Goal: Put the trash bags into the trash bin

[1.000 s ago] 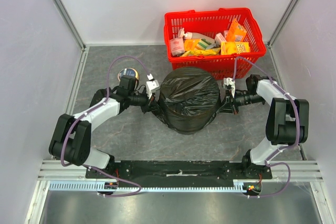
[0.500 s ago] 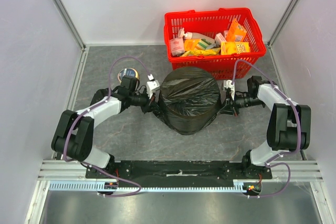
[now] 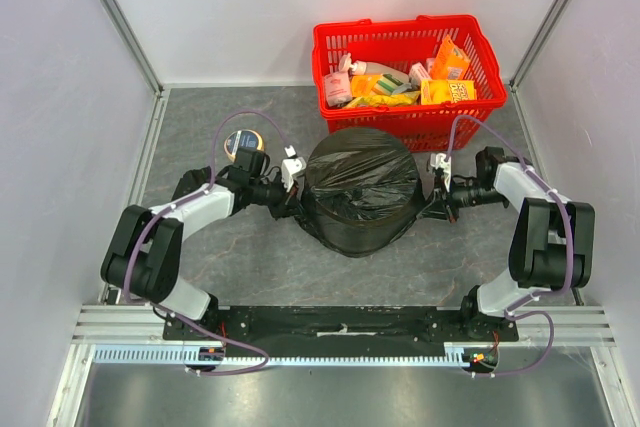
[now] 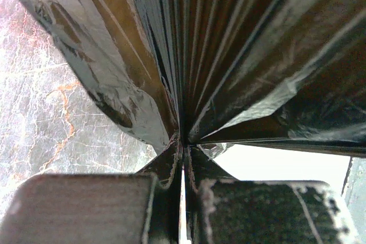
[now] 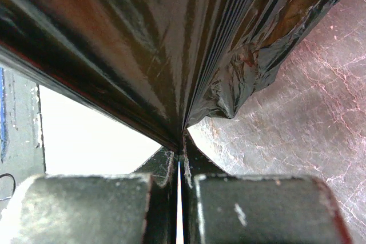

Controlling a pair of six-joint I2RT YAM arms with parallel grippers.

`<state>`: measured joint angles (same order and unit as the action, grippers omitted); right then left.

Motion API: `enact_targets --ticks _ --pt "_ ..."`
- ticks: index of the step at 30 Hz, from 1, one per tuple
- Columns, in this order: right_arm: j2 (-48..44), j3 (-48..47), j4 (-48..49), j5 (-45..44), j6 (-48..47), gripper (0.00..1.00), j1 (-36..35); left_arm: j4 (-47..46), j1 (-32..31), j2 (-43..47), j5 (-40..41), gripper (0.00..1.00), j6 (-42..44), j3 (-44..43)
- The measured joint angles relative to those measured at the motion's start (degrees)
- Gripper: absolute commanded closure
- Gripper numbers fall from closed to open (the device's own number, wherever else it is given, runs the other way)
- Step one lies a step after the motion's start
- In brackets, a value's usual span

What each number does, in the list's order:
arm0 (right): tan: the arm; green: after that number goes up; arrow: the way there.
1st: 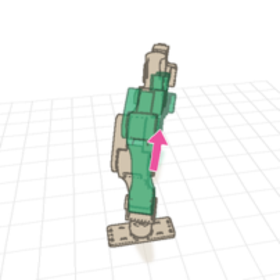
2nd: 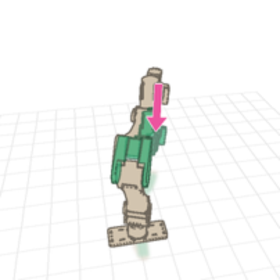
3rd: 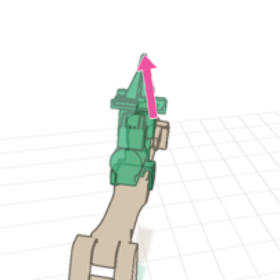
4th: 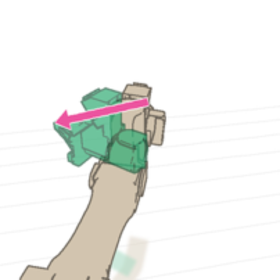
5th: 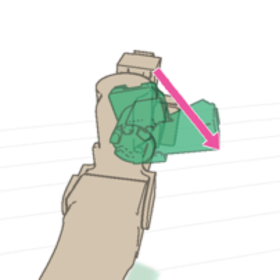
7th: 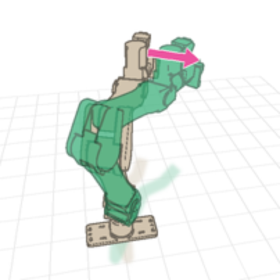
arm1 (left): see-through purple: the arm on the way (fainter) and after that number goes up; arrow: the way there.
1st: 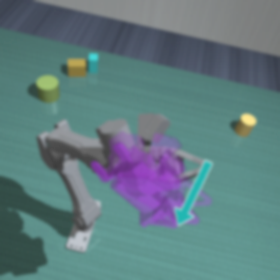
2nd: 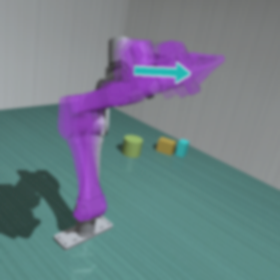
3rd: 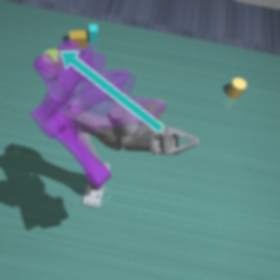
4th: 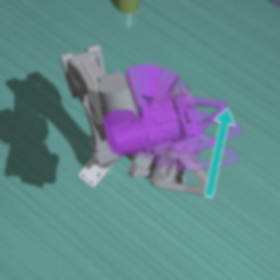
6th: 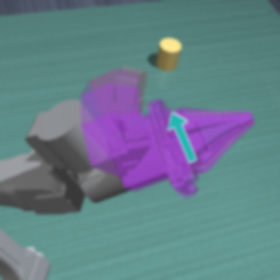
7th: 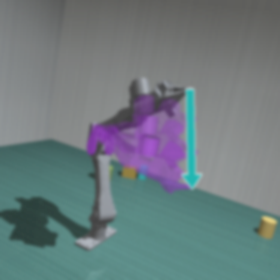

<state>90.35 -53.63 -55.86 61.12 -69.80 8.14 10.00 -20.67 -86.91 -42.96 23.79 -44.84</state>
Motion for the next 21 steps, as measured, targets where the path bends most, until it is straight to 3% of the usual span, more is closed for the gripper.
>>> enact_targets --ticks 8,9,10,13,15,17,21 --pt "-1.2 1.6 1.8 -0.8 0.0 1.00 0.2 1.1 -0.1 -0.8 0.0 0.98 0.0 -1.0" --pt "-1.2 1.7 1.9 -0.8 0.0 0.99 0.2 1.5 -0.1 -0.8 0.0 0.94 0.0 -1.1" --pt "-1.4 1.8 2.0 -0.9 0.0 0.90 0.2 1.8 -0.1 -0.8 0.0 0.85 0.0 -1.3" --pt "-1.9 1.9 1.9 -3.4 0.5 0.72 0.3 3.9 -0.1 -0.4 0.7 0.42 0.4 -1.3" --pt "-1.9 1.9 1.3 -6.7 0.8 0.62 1.1 6.5 0.3 0.3 1.8 0.22 0.8 -0.7" --pt "-2.3 1.9 0.8 -8.5 1.4 0.56 1.4 8.5 0.8 1.9 2.6 0.14 1.1 0.0" --pt "-5.1 1.3 -0.5 -10.8 2.6 0.45 1.5 12.0 1.9 10.4 3.8 0.12 1.2 0.5"
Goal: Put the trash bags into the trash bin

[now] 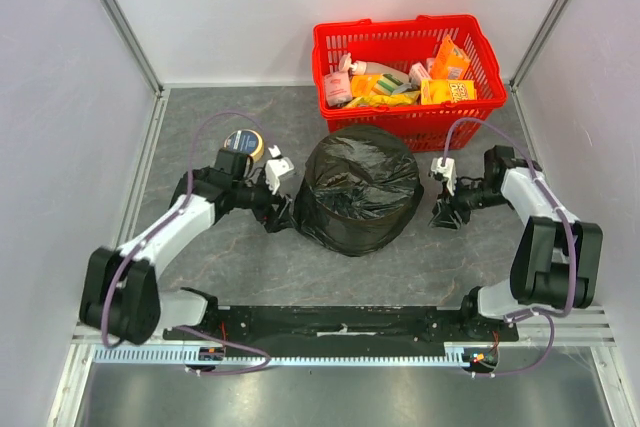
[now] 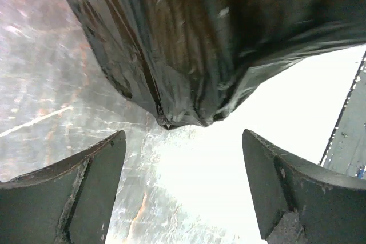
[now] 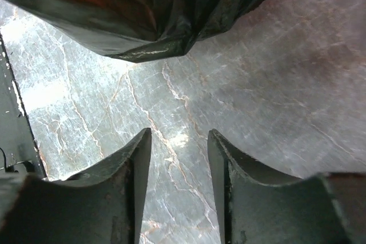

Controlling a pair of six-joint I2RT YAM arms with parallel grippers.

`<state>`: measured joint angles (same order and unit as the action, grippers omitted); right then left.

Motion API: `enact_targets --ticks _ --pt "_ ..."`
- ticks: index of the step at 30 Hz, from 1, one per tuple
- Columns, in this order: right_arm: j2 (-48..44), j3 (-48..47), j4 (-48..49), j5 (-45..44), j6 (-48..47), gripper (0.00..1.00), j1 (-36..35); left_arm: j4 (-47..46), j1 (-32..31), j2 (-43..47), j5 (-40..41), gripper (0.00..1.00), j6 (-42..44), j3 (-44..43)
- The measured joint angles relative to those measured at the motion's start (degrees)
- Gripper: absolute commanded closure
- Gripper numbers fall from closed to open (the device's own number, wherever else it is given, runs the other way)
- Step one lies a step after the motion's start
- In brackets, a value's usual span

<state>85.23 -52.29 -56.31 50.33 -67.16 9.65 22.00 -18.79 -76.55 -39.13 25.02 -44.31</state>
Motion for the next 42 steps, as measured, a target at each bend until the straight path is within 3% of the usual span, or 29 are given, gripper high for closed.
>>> enact_targets --ticks 3,6,9,15,20,27,42 --pt "-3.3 -1.6 -0.6 -0.8 2.2 0.30 0.0 3.3 0.5 7.4 0.1 0.12 0.5 -1.8" --pt "-6.6 -3.6 -0.7 -1.3 5.3 0.23 0.0 7.7 0.5 11.0 0.1 0.14 0.8 -6.8" --pt "-10.2 -5.4 -0.7 -1.6 9.2 0.21 0.0 13.5 -0.1 11.5 0.1 0.17 0.8 -17.3" --pt "-14.2 -7.6 -0.6 -3.1 16.1 0.17 0.0 22.4 -9.5 4.1 4.3 0.19 0.7 -43.1" --pt "-17.0 -7.7 -0.5 -4.0 18.8 0.16 0.0 28.2 -19.9 -6.2 9.6 0.22 0.7 -55.2" --pt "-20.4 -5.7 0.4 -4.2 19.7 0.14 0.0 34.3 -26.5 -19.5 17.0 0.23 0.7 -54.8" --pt "-20.7 -0.6 3.9 -3.8 21.2 0.12 0.0 32.3 -31.6 -27.1 27.7 0.21 0.8 -47.4"
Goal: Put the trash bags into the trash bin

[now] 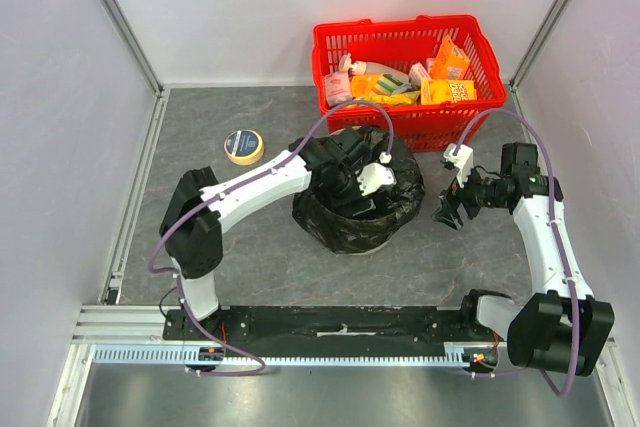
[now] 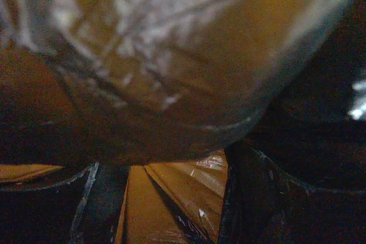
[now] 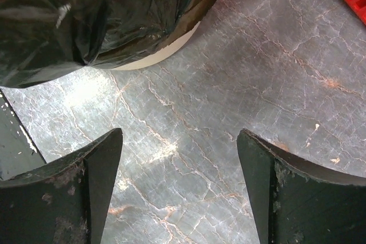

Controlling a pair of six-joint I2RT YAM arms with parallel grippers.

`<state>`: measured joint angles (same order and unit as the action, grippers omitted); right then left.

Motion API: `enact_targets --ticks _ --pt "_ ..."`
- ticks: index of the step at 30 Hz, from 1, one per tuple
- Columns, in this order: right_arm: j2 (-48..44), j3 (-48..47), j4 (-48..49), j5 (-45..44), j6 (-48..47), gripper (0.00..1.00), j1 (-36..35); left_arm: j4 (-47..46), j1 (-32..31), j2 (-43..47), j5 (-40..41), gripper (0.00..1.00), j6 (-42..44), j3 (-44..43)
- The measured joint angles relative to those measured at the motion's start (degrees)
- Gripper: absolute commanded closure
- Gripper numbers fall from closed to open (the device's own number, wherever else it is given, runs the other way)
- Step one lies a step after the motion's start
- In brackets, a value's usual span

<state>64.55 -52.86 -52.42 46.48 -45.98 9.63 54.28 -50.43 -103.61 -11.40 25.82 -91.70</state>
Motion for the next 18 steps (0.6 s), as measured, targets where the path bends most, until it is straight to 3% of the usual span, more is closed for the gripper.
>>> enact_targets --ticks 11,18 --pt "0.7 1.1 0.7 -0.1 0.0 0.11 0.0 -2.0 -0.1 -3.1 0.7 0.13 0.1 1.2" --pt "1.1 1.1 0.8 -0.1 0.0 0.10 0.0 -2.0 -0.1 1.0 0.7 0.10 0.3 -1.4"
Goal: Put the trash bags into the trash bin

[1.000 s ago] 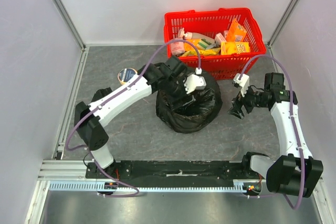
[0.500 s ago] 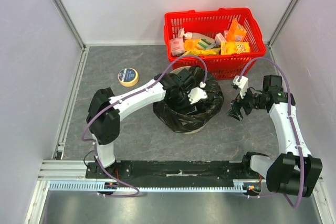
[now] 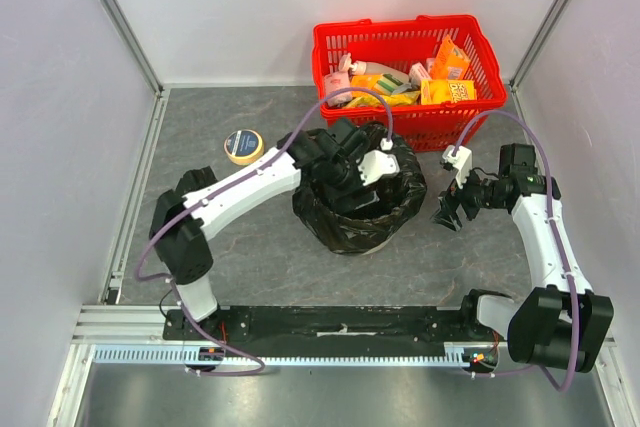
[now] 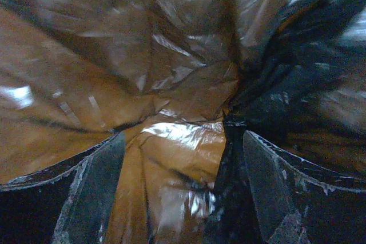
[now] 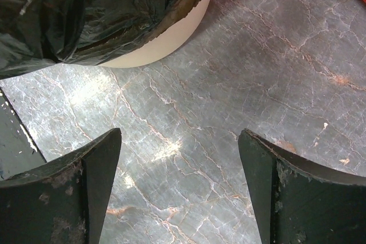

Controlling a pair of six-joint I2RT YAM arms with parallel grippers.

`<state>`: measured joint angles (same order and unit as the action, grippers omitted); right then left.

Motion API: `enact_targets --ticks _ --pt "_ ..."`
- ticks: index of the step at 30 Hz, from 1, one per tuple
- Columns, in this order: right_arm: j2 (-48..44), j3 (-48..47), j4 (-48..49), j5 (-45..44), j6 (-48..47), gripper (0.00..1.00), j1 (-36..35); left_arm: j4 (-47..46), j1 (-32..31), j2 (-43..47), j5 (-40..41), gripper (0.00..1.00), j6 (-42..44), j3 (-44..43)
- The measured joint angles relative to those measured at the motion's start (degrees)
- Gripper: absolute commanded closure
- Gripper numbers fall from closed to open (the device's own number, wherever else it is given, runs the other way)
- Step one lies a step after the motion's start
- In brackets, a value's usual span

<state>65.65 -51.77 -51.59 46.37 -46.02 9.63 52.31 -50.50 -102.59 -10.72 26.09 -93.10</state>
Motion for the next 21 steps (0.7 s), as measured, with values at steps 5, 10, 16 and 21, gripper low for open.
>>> enact_targets --ticks 5,10,16,21 --pt "0.0 0.0 0.1 0.0 0.0 0.09 0.0 -0.3 0.0 5.3 0.2 0.09 0.8 -3.0" --pt "0.0 0.3 0.2 0.0 0.0 0.09 0.0 -0.9 0.0 7.9 0.3 0.07 1.3 -4.0" --pt "0.0 0.7 0.2 -0.3 0.0 0.09 0.0 -1.8 0.8 8.2 1.4 0.07 1.9 -6.2" --pt "0.1 0.8 0.2 -0.4 0.0 0.08 0.0 -3.2 3.1 8.2 1.4 0.07 1.9 -8.5"
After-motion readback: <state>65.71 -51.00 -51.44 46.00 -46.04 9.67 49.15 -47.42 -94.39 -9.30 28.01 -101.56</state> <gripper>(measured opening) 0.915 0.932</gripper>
